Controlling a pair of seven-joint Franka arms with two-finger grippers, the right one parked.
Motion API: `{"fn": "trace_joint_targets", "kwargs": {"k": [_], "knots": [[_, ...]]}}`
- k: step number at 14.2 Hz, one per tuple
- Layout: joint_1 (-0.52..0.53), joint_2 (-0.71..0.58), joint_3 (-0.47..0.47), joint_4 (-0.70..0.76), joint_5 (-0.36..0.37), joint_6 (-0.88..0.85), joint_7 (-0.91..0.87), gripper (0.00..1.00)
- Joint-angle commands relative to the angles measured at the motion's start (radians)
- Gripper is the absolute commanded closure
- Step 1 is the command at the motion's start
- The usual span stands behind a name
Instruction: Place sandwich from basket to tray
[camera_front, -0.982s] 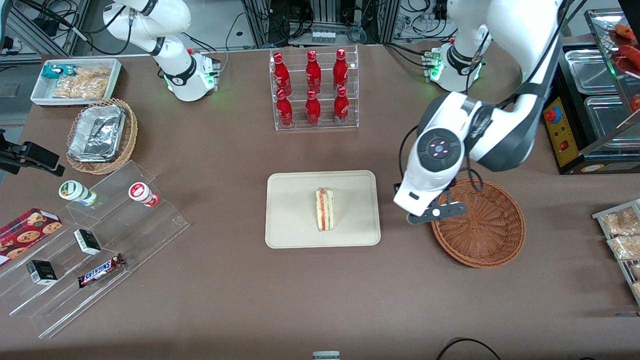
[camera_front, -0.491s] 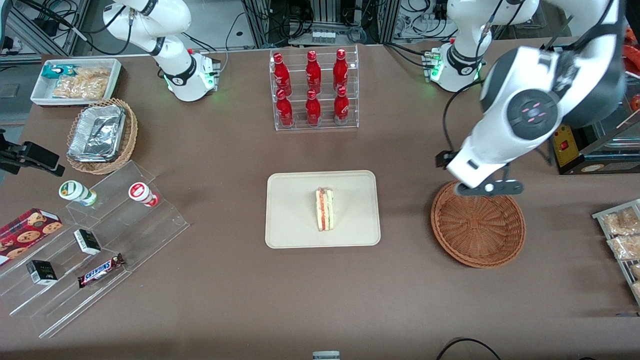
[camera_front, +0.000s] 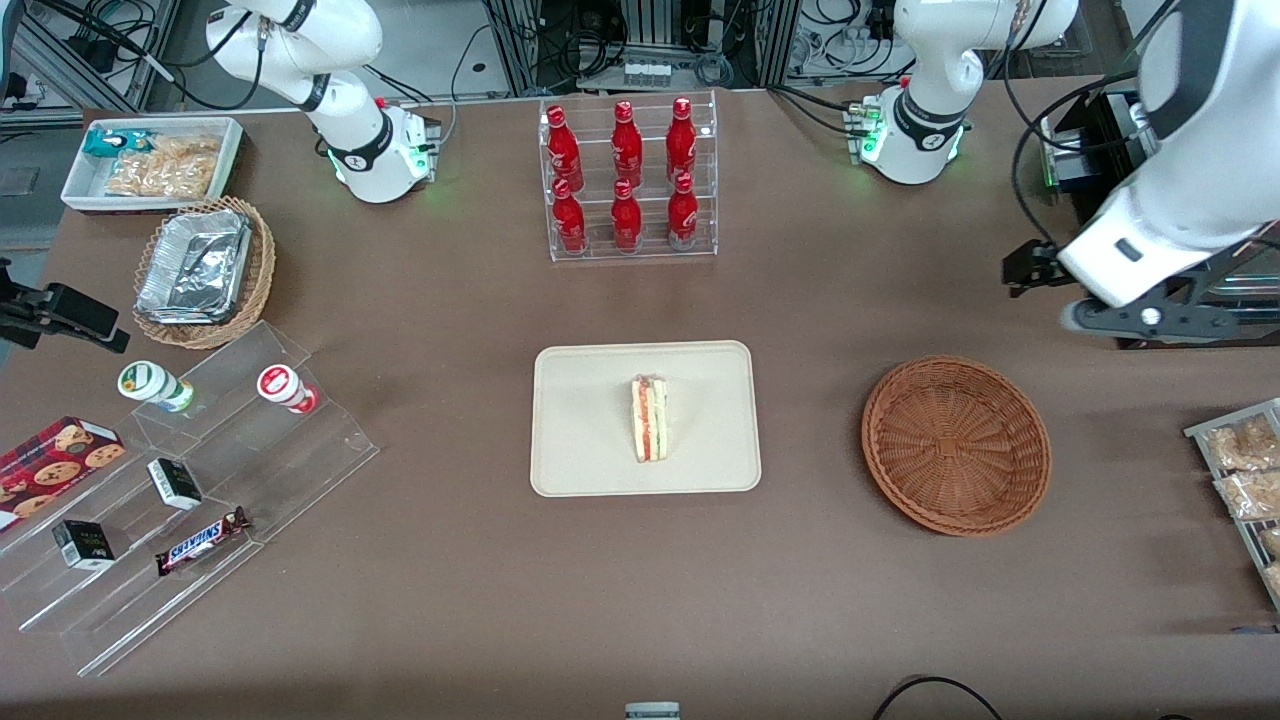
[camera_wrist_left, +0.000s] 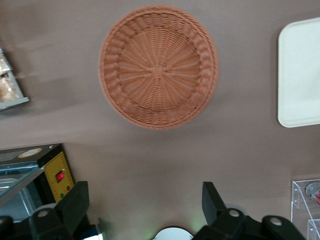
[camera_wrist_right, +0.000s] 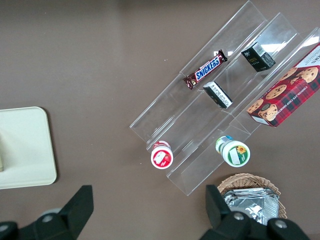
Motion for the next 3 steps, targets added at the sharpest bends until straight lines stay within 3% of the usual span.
{"fn": "trace_joint_targets", "kwargs": {"k": [1, 3], "knots": [[0.003, -0.023, 0.054, 0.001, -0.086, 0.024, 0.02, 0.0], [0.003, -0.02, 0.08, -0.001, -0.12, 0.042, 0.022, 0.0]]}}
